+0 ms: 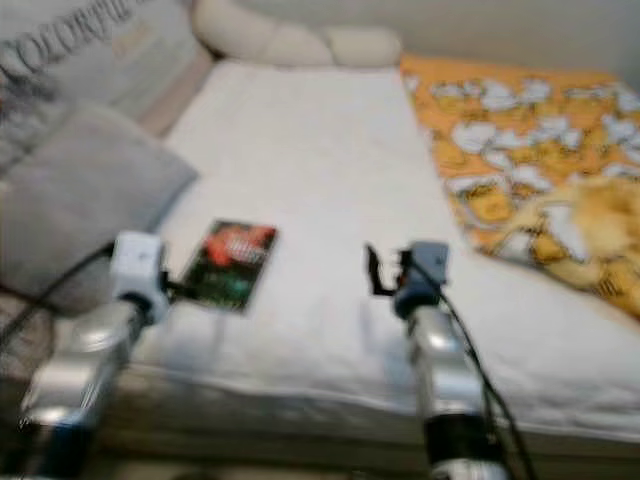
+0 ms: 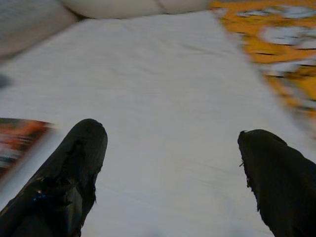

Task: Clean up the room

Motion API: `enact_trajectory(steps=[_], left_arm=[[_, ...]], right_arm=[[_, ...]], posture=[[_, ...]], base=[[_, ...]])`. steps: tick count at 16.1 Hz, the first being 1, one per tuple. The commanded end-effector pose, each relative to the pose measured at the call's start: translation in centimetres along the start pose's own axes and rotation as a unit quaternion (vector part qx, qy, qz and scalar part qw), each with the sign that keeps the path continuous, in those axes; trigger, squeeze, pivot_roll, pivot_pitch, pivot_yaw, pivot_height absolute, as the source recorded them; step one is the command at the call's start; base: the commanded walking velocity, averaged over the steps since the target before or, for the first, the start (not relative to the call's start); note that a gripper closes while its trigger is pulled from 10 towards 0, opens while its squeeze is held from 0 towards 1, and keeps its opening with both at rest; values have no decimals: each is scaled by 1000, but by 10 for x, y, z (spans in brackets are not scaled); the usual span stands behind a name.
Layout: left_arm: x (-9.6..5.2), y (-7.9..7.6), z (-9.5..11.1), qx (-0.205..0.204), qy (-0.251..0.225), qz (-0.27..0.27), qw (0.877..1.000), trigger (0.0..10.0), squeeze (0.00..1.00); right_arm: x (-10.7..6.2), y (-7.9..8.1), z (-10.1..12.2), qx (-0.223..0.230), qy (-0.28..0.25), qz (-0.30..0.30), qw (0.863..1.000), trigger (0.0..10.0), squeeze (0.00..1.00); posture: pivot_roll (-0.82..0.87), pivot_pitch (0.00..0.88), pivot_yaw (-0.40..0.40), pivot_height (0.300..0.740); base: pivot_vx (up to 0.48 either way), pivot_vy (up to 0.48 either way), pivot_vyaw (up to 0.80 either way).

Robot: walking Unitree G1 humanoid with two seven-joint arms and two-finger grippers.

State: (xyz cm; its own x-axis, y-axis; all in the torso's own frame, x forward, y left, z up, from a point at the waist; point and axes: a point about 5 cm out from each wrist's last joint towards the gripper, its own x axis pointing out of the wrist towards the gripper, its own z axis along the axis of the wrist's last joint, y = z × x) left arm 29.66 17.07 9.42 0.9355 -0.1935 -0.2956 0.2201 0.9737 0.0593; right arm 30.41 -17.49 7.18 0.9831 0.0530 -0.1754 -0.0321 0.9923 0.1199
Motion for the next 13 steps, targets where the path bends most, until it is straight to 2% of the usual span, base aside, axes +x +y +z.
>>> enact_trajectory(steps=[1, 5, 9, 11, 13], left_arm=[[4, 5, 9, 11, -17, 7, 1000, 10000, 0], [21, 11, 13, 9, -20, 20, 1000, 10000, 0], [27, 15, 17, 7, -29, 26, 999, 10000, 0], [29, 15, 19, 29, -33, 22, 999, 10000, 0], [27, 12, 12, 29, -29, 21, 999, 10000, 0]], right_arm=[[5, 7, 5, -8, -6, 9, 1000, 10000, 1000], [22, 14, 12, -11, -8, 8, 1000, 10000, 1000], [24, 19, 11, -16, -11, 13, 1000, 10000, 1000], [27, 19, 13, -15, -14, 12, 1000, 10000, 1000], [27, 17, 10, -11, -10, 7, 1000, 10000, 1000]], posture=[[-32, 0, -21, 740], [-36, 0, 1, 740], [-60, 0, 23, 740], [-49, 0, 9, 740], [-53, 0, 13, 740]], base=[[0, -480, 0], [0, -480, 0], [0, -480, 0], [0, -480, 0], [0, -480, 0]])
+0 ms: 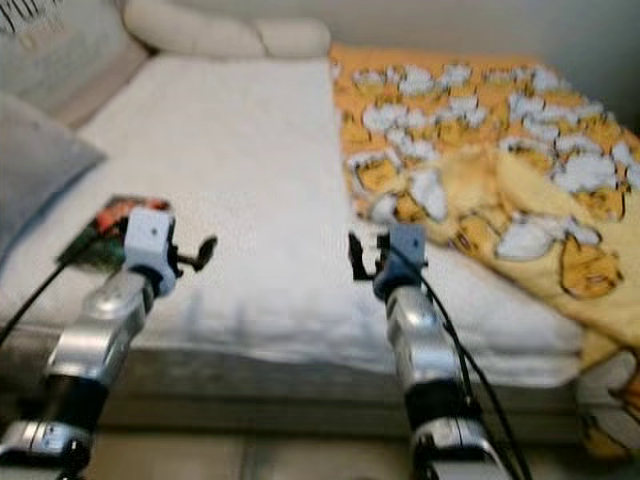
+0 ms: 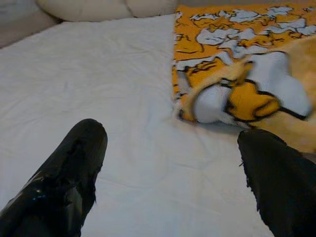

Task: Clean up the room

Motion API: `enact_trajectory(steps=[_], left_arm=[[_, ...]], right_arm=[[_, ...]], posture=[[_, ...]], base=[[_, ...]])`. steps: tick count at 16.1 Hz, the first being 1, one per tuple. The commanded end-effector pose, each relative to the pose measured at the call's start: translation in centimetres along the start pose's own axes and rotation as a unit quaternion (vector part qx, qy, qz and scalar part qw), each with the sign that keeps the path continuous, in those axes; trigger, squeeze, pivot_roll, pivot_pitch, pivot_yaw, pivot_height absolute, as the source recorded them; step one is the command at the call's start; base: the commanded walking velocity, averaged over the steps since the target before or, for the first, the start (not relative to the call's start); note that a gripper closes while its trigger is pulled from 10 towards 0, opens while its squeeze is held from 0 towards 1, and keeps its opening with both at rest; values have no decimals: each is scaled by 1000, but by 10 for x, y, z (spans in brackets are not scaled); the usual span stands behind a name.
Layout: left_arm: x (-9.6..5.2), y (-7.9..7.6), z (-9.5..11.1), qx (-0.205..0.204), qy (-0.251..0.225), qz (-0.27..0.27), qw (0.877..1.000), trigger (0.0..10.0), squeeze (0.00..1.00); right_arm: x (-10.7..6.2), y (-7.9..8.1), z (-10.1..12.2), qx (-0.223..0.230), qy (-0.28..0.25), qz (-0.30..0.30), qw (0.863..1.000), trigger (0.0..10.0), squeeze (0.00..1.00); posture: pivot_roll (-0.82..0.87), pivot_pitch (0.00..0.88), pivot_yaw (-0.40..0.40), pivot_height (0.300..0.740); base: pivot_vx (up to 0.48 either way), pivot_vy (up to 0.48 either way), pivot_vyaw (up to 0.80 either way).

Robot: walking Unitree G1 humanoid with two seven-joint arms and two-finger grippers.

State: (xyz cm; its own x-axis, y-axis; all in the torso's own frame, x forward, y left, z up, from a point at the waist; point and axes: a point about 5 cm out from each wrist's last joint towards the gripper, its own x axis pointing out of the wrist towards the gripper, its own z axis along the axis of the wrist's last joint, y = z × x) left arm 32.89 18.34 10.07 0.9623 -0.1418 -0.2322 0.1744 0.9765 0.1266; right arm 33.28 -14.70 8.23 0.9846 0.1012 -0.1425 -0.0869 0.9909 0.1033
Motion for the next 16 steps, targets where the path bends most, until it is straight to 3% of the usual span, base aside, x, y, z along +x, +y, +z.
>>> enact_trajectory(steps=[1, 4, 5, 9, 16], left_arm=[[2, -9, -1, 10, 1, -12, 1000, 10000, 0], [4, -6, 7, -17, -21, -11, 1000, 10000, 0], [4, -4, 10, -14, -33, -5, 999, 10000, 0], [4, -6, 11, -14, -43, -16, 999, 10000, 0], [3, -7, 6, -17, -37, -19, 999, 10000, 0]], right_arm=[[-2, -11, -3, 4, 5, -21, 1000, 10000, 1000], [0, -10, -3, 1, 5, -21, 1000, 10000, 1000], [0, -8, -4, -4, 9, -19, 1000, 10000, 0], [2, -6, -4, -11, 14, -15, 1000, 10000, 0], [2, -4, -6, -25, 12, -12, 1000, 10000, 0]], posture=[[-54, 0, 13, 740], [-54, 0, 14, 740], [-56, 0, 17, 740], [-57, 0, 18, 740], [-57, 0, 19, 740]], base=[[0, -480, 0], [0, -246, 0], [0, 0, 0], [0, 0, 0], [332, 0, 0]])
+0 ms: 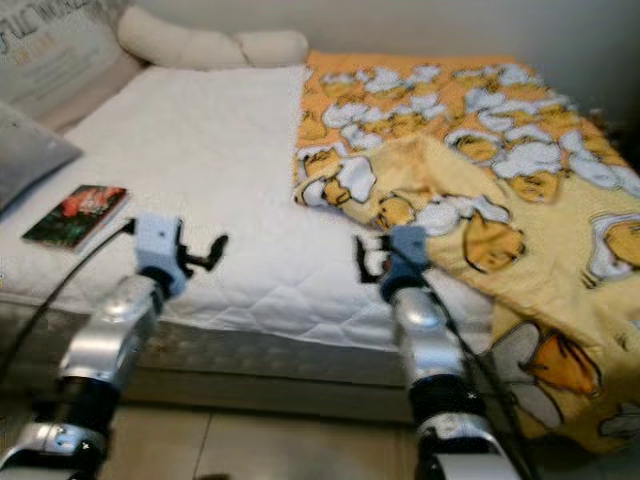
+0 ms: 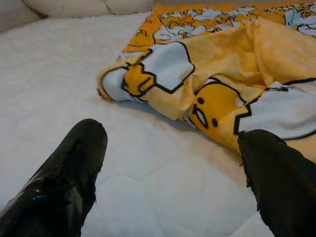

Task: Clean up the room

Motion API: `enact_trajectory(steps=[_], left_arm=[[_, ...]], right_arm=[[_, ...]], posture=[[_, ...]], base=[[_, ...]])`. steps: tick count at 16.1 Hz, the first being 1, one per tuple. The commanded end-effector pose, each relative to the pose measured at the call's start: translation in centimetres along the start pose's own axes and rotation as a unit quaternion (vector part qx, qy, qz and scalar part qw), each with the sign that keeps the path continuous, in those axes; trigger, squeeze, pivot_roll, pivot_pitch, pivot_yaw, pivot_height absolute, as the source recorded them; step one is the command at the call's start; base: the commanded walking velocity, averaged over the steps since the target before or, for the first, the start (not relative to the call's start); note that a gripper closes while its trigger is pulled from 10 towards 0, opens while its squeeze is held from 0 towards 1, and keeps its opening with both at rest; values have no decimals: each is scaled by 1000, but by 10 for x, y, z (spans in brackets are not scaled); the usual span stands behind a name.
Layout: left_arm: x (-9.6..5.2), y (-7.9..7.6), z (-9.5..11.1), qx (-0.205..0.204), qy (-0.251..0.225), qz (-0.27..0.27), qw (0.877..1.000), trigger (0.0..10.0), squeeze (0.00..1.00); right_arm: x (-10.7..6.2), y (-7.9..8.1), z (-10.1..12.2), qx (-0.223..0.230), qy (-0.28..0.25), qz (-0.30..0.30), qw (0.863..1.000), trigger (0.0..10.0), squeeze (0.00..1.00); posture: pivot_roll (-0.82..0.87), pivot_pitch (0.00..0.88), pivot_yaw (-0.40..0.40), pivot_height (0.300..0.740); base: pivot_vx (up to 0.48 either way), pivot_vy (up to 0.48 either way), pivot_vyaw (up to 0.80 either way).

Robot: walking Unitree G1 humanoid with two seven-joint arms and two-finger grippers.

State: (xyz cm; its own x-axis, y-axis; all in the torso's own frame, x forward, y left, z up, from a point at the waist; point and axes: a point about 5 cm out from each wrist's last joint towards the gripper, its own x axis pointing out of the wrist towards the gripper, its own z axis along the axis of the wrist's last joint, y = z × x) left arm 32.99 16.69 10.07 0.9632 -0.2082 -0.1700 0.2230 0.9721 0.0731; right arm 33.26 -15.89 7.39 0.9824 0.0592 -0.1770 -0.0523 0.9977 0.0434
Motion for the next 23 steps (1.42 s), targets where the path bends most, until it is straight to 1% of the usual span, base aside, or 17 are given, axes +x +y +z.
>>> enact_trajectory(steps=[1, 12, 23], left_arm=[[0, 10, 3, 4, -2, 11, 1000, 10000, 0], [0, 12, 3, 8, 1, 13, 1000, 10000, 0], [0, 10, 3, 13, 1, 6, 1000, 10000, 0]], right_arm=[[2, 9, 1, 1, -5, 10, 1000, 10000, 0], [2, 9, 1, -8, -5, 4, 1000, 10000, 0], [3, 8, 0, -13, -2, 3, 1000, 10000, 0]], posture=[[-57, 0, 19, 740], [-55, 0, 19, 740], [-55, 0, 20, 740]], base=[[337, 0, 0], [318, 0, 0], [297, 0, 0]])
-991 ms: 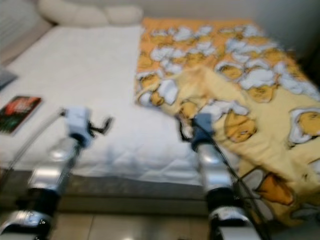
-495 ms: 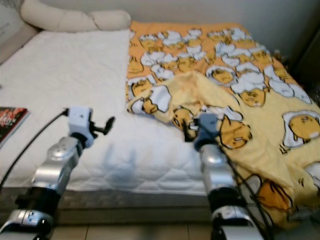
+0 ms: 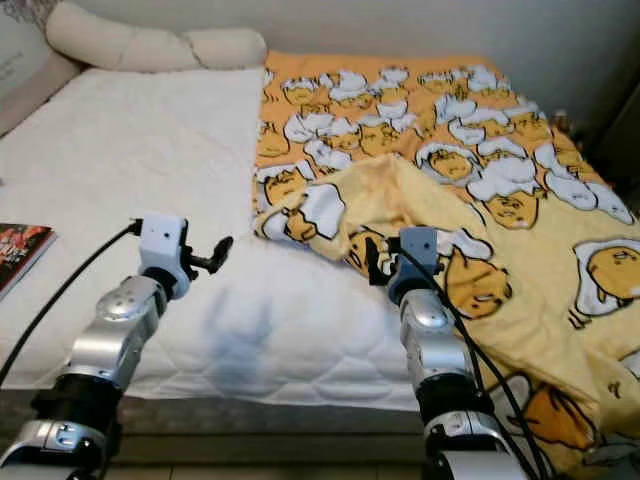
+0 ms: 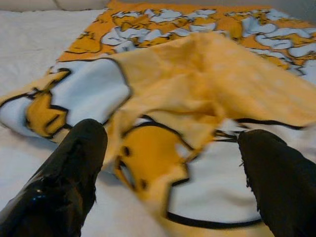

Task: Clean up the room

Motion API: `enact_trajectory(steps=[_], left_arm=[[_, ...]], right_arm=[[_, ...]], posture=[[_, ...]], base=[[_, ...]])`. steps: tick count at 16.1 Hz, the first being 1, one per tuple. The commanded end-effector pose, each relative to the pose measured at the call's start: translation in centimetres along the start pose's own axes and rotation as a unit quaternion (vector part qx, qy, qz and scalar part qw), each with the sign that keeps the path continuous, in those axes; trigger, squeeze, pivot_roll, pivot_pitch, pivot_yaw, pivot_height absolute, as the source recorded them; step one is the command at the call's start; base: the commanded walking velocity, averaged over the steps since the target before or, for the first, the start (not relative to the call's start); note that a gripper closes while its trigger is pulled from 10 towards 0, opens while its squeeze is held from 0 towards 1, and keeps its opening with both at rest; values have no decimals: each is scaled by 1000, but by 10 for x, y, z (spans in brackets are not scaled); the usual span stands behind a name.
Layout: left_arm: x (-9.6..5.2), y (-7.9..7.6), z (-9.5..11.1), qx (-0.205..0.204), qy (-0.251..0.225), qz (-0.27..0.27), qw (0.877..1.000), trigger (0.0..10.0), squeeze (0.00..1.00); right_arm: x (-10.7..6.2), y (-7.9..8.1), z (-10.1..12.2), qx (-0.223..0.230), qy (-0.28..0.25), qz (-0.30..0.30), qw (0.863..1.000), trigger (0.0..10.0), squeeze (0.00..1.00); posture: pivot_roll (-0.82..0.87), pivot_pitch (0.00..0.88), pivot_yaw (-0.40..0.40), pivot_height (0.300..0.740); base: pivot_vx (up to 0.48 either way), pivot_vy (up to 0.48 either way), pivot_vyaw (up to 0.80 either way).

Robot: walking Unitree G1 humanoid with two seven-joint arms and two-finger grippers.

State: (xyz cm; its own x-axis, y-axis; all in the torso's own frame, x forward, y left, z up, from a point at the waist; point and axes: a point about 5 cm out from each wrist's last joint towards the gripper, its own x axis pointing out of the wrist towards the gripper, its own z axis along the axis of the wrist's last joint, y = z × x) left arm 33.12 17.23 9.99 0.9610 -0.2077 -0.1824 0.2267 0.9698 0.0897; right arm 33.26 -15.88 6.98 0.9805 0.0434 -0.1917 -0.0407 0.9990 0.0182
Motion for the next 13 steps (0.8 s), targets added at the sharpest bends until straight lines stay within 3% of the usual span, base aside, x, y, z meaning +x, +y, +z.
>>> enact_trajectory(steps=[1, 8, 13], left_arm=[[0, 4, 4, 5, -4, 5, 1000, 10000, 0], [0, 1, 2, 9, -3, -3, 1000, 10000, 0], [-5, -12, 3, 41, -11, -46, 998, 10000, 0]], right_arm=[[2, 9, 4, -3, -7, 10, 1000, 10000, 0], [1, 7, 2, -6, -3, 7, 1000, 10000, 0], [-3, -2, -1, -21, 5, 20, 1000, 10000, 0]], posture=[[-55, 0, 20, 740], [-55, 0, 20, 740], [-23, 0, -12, 740]], base=[[292, 0, 0], [283, 0, 0], [0, 0, 0]])
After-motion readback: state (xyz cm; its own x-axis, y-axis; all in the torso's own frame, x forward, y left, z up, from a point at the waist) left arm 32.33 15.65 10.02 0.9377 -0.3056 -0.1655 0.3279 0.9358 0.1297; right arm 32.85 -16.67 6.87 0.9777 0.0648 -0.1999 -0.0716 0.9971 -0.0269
